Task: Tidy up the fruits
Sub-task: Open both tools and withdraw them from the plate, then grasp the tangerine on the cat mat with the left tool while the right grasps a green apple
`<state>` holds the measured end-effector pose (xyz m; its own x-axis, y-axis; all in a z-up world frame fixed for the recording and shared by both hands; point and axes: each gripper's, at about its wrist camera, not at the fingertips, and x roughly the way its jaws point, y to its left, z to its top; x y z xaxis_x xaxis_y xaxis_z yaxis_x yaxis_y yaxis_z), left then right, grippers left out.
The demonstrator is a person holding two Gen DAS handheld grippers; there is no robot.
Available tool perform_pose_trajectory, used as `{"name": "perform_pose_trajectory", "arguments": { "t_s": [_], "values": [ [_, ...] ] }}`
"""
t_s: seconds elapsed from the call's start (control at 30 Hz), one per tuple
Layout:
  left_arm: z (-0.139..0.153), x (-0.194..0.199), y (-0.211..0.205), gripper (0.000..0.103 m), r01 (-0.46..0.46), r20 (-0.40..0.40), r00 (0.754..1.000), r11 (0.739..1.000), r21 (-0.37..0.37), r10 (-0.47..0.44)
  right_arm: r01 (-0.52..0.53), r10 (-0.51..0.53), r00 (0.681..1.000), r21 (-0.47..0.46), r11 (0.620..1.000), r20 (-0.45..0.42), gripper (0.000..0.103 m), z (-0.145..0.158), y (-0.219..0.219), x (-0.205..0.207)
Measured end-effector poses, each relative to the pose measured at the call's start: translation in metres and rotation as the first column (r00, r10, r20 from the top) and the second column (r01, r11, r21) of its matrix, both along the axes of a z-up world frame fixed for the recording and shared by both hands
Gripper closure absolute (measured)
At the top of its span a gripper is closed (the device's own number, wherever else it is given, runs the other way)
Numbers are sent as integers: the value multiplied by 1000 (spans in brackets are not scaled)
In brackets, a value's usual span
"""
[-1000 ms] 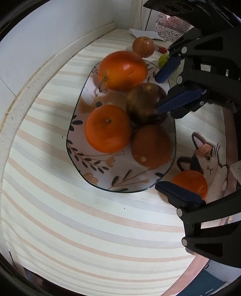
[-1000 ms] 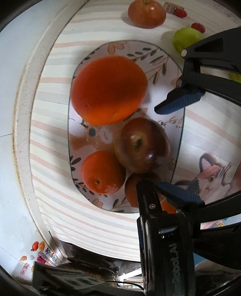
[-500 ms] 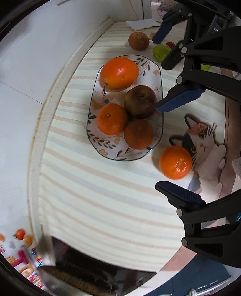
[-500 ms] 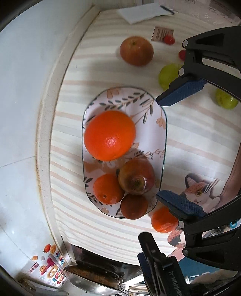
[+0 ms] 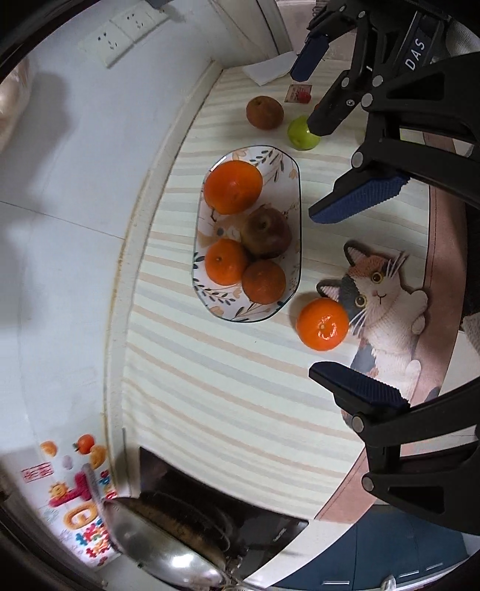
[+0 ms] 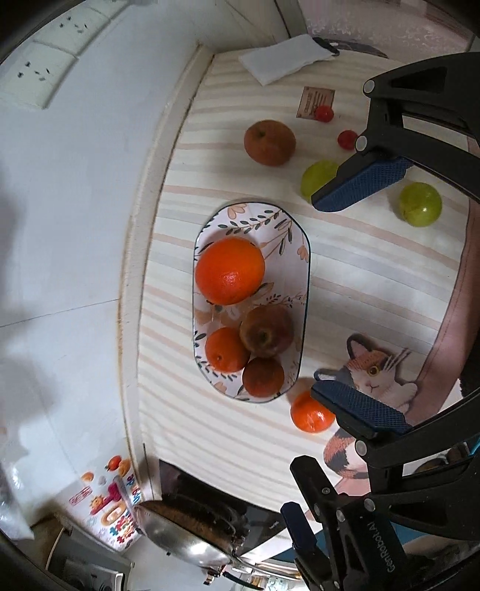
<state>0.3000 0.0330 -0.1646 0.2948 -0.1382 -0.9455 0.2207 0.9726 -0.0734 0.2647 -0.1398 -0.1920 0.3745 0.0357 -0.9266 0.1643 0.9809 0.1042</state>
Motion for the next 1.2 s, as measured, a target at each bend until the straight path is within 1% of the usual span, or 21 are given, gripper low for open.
{"name": "perform_pose_trajectory", "arguments": {
  "t_s": [0.17,0.27,0.47,0.63,0.77,0.87,0.93,1.0,1.1,1.2],
  "values": [
    [23,-17,5,27,-6,59,998,1000,-3,7,6,-5,999,-6,1000,54,8,24,3,-24],
    [30,-27,7,27,-10,92,996,1000,9,9,17,-16,997,-12,1000,79,8,33,3,-35],
    [32,-45,6,27,7,92,996,1000,-1,-6,35,-36,995,11,999,92,8,39,-1,-54],
    [30,-52,3,27,9,96,995,1000,3,-9,34,-36,994,19,999,100,8,42,-1,-61],
    [24,-52,1,27,1,87,996,1000,6,-1,47,-50,994,35,998,98,8,40,-9,-62],
    [17,-48,1,27,-13,83,996,1000,18,11,78,-82,993,50,996,83,8,31,-24,-60],
    [9,-43,3,27,-28,67,997,999,20,26,103,-108,992,62,993,68,8,23,-35,-59],
    [-2,-37,5,27,-47,49,998,998,32,45,146,-149,988,72,987,40,8,9,-54,-56],
    [-21,-24,10,27,-81,6,997,996,36,81,200,-201,980,75,977,2,8,-12,-80,-51],
    [-45,-9,16,27,-113,-61,992,993,34,115,248,-243,968,87,965,-63,8,-43,-108,-43]
  ]
}}
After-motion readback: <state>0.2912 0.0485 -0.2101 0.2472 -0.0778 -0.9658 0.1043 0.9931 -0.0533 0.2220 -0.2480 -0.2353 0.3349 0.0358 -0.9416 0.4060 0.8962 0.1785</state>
